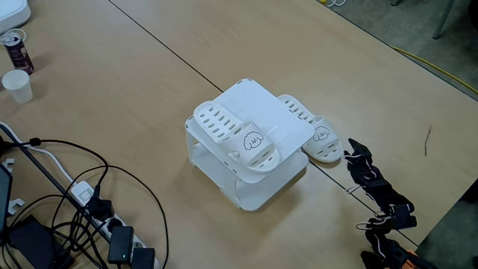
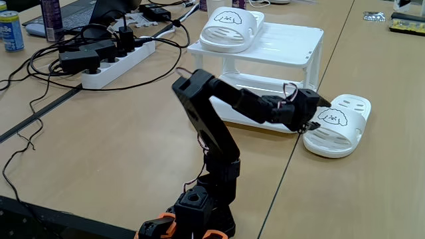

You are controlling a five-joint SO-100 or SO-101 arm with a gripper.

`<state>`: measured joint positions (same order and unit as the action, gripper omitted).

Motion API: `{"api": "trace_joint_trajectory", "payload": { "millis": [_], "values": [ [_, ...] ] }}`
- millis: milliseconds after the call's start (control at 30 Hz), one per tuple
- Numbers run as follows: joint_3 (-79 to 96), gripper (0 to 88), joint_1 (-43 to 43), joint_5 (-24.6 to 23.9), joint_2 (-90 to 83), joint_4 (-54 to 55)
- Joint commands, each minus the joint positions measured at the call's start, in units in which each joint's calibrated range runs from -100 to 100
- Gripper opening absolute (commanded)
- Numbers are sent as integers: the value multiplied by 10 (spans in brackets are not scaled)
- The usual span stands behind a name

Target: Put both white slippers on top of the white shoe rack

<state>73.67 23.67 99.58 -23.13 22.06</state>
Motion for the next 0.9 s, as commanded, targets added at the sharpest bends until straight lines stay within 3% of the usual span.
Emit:
{"api": "trace_joint_trajectory", "payload": {
  "millis": [0,300,867],
  "values": [
    [-6,201,-11,4,69,122],
    [-17,201,-34,4,191,227],
    [-198,201,-39,4,361,249]
  ]
}}
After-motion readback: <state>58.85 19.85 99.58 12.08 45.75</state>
